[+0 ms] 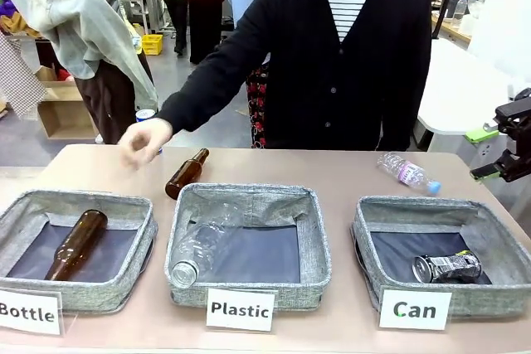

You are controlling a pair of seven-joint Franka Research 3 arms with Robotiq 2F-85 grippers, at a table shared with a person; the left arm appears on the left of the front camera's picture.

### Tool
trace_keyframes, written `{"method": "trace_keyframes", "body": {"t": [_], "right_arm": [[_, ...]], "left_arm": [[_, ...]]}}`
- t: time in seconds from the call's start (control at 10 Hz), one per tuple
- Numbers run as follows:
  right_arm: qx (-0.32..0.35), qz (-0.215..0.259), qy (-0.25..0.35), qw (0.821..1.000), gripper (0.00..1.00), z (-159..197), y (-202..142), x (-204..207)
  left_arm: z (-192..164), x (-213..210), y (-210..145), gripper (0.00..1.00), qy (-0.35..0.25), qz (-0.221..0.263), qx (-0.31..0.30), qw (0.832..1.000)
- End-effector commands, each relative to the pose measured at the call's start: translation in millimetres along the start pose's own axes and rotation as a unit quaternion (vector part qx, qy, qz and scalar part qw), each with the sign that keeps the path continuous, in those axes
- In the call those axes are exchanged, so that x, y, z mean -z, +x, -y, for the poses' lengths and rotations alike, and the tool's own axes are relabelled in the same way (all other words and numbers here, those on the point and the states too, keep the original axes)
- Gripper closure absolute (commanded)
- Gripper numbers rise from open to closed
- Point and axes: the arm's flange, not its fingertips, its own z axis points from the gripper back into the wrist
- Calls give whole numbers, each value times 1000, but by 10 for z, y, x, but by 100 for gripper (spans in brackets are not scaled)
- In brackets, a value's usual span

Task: Sort the can waste into the basket.
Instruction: Pick up the can waste from the table and place it in the right Fabric basket.

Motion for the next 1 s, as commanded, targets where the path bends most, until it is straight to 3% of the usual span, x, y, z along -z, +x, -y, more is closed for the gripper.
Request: {"method": "trace_keyframes", "body": {"t": [0.0, 0.2, 0.4, 0.7, 0.9], "right_arm": [[-11, 4, -4, 1000, 0, 2, -1, -19], [-11, 4, -4, 1000, 0, 2, -1, -19], [-11, 4, -4, 1000, 0, 2, -1, -19], [-11, 4, -4, 1000, 0, 2, -1, -19], [-11, 4, -4, 1000, 0, 2, -1, -19]], "left_arm": [[-58, -110, -2, 0, 11, 3, 0, 1000], [-15, 141, -70, 0, 14, -22, 21, 999], [-71, 702, -230, 0, 51, -77, 68, 993], [-442, 1632, -597, 0, 55, -171, 94, 979], [-832, 2196, -782, 0, 39, -186, 111, 975]]}}
